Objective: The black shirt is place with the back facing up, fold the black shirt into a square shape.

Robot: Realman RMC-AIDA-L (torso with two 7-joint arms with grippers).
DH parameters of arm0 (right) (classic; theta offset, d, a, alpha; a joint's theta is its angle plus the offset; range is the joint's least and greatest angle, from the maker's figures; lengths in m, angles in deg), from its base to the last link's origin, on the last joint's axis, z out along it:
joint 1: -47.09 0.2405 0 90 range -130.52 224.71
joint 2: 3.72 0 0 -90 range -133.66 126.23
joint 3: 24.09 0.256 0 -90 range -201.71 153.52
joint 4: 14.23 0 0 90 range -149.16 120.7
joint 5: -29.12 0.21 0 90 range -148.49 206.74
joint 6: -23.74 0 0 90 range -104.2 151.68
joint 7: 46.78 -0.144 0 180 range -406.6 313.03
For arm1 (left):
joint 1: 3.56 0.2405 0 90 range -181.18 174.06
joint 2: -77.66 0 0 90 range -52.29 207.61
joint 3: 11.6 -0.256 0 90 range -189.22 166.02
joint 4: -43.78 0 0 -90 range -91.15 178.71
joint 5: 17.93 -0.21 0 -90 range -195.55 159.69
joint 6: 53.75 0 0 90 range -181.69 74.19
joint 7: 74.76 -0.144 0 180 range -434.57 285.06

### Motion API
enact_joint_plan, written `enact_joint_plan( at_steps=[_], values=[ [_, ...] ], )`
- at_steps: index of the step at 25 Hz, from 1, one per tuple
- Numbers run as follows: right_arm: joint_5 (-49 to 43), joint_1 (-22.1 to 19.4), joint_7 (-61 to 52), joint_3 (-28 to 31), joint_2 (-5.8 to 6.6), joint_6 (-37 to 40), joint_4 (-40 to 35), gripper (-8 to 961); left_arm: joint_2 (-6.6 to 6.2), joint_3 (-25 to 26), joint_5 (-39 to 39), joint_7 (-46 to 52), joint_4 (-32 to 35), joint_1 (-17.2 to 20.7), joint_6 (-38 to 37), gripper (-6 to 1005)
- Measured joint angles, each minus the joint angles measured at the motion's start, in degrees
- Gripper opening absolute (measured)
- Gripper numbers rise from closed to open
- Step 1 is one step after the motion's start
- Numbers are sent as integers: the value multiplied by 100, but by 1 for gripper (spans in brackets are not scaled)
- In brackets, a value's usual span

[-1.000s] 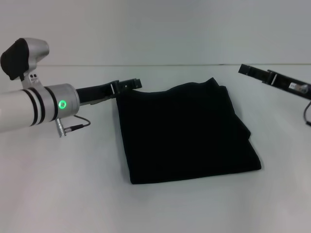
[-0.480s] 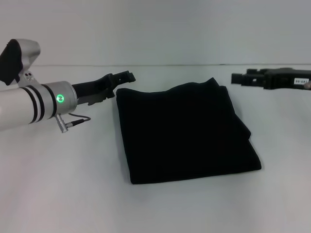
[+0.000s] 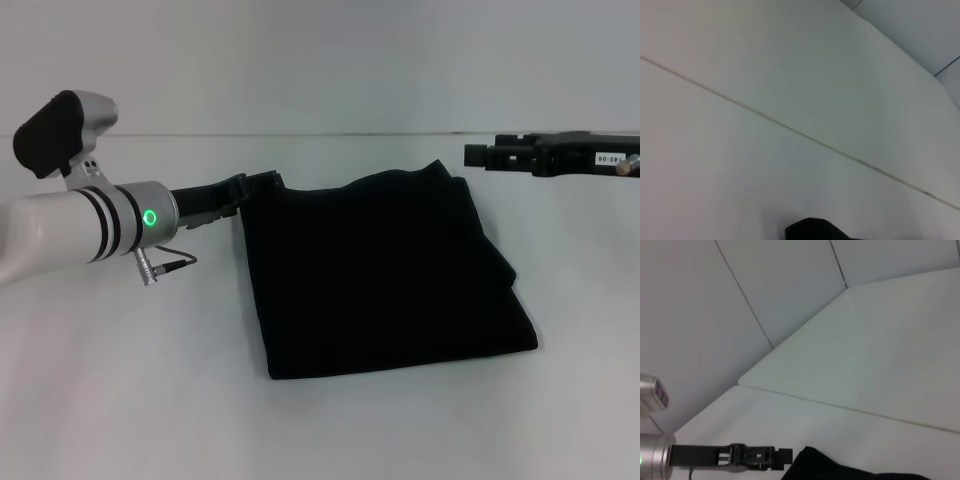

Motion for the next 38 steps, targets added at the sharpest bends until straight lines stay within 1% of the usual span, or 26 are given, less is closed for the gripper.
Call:
enact_joint_plan(
  at_steps=[10, 14, 20, 24, 32, 36, 38],
  values=[
    [-1, 19, -3, 0, -11, -163, 15, 776, 74, -119, -1, -2, -42, -45, 17, 830],
    [-1, 19, 12, 0, -12, -189, 31, 776, 80, -306, 0, -2, -46, -112, 16, 829],
    [0, 13, 33, 0, -27, -254, 48, 776, 80, -413, 1, -16, -49, -152, 45, 827],
    [0, 11, 35, 0, -28, -269, 48, 777, 96, -412, 44, -257, -6, -123, 64, 826],
    [-1, 10, 38, 0, -51, -312, 54, 777, 138, -392, 53, -393, 20, -110, 144, 677],
    [-1, 10, 46, 0, -68, -341, 54, 777, 140, -392, 53, -395, 25, -113, 188, 602],
    [-1, 10, 47, 0, -73, -362, 54, 777, 134, -393, 53, -395, 13, -122, 197, 506]
  ],
)
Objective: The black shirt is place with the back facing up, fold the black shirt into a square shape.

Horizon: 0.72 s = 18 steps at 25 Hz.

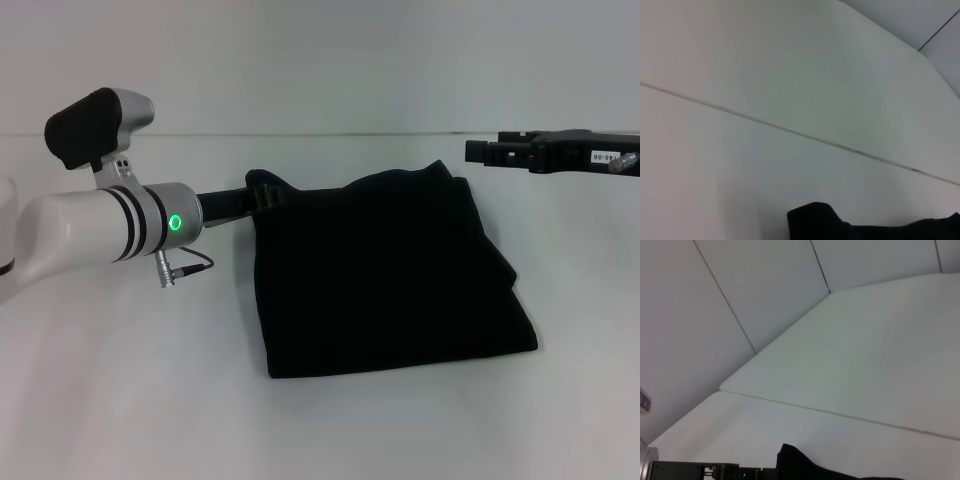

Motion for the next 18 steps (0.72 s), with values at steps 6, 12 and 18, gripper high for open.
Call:
enact_joint_plan(
  at_steps=[6, 12, 18],
  values=[
    [3, 0, 3, 11, -12, -32, 1, 777, -18, 0, -1, 7, -27, -11, 18, 130],
    [10, -13, 59, 129, -36, -42, 8, 778, -49, 6, -1, 45, -4, -48, 21, 12],
    [10, -47, 161, 279, -76, -42, 13, 778, -131, -27, -15, 56, -27, -262, -39, 13]
  ],
)
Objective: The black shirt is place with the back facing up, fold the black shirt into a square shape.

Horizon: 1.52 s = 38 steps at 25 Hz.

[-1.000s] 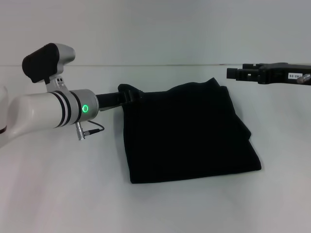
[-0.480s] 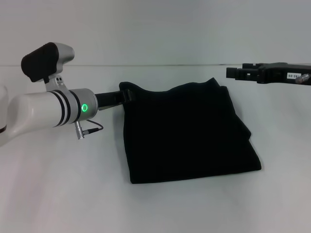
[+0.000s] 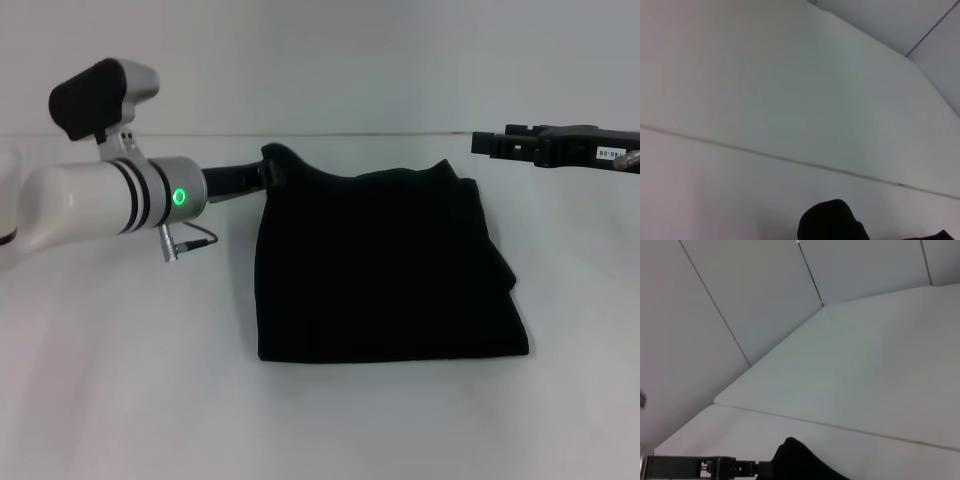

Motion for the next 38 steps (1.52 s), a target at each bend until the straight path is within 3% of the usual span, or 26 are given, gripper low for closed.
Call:
enact_joint_plan(
  at_steps=[18, 25, 31, 35, 38],
  values=[
    [-29, -13, 144, 11, -81, 7, 36, 777, -39, -277, -30, 3, -7, -336, -81, 12],
    [-29, 1, 144, 11, -81, 4, 34, 777, -36, -385, -25, -18, 11, -355, -81, 74],
    [-14, -3, 146, 11, -88, 5, 34, 778, 5, -423, -37, -153, 239, -199, 21, 127],
    [-2, -5, 255, 66, -90, -3, 33, 778, -85, -389, -39, -262, 486, 3, 61, 162],
    [0, -5, 395, 127, -90, 15, 4, 778, -92, -426, -31, -328, 1088, 320, -463, 188]
  ],
)
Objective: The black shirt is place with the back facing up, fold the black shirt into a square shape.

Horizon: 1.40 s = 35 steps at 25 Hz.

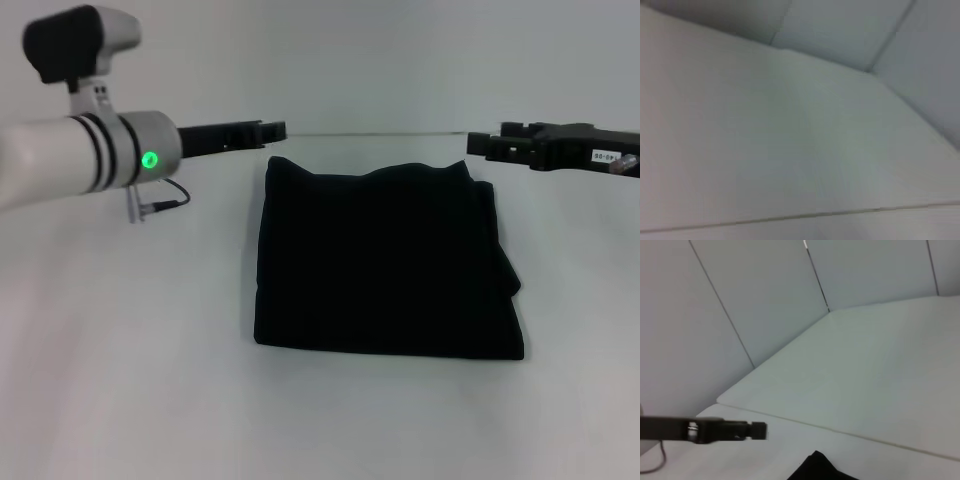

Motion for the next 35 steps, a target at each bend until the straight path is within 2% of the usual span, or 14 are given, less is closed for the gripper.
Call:
enact_joint_plan(
  at_steps=[1, 3, 7, 9, 12, 14, 21, 30, 35],
  values=[
    [-1, -3, 59, 7, 3, 15, -3, 777, 20, 8, 17, -81, 301, 149, -391, 197],
    [-18, -5, 175, -1, 26, 58, -4, 777, 92, 35, 71, -357, 844, 405, -1206, 288],
    [-236, -22, 416, -119, 111, 224, -19, 777, 191, 21, 117, -1186, 1335, 659, -2579, 460],
    [-457, -21, 599, -149, 106, 347, -106, 778, 197, -58, 16, -1513, 1330, 659, -2803, 530],
    [-748, 0, 841, -174, 15, 413, -300, 778, 210, -267, -274, -1771, 1332, 635, -2850, 635],
    [-873, 30, 943, -206, -51, 415, -385, 778, 218, -375, -441, -1863, 1373, 615, -2863, 856],
    [-1019, 99, 997, -541, -218, 261, -556, 774, 237, -473, -826, -2048, 1585, 634, -2891, 969],
    [-1029, 123, 859, -545, -213, 260, -582, 784, 208, -397, -1037, -2053, 1761, 669, -2915, 969],
    [-1025, 138, 800, -531, -201, 295, -586, 793, 237, -397, -1042, -2044, 1764, 708, -2873, 969]
  ],
)
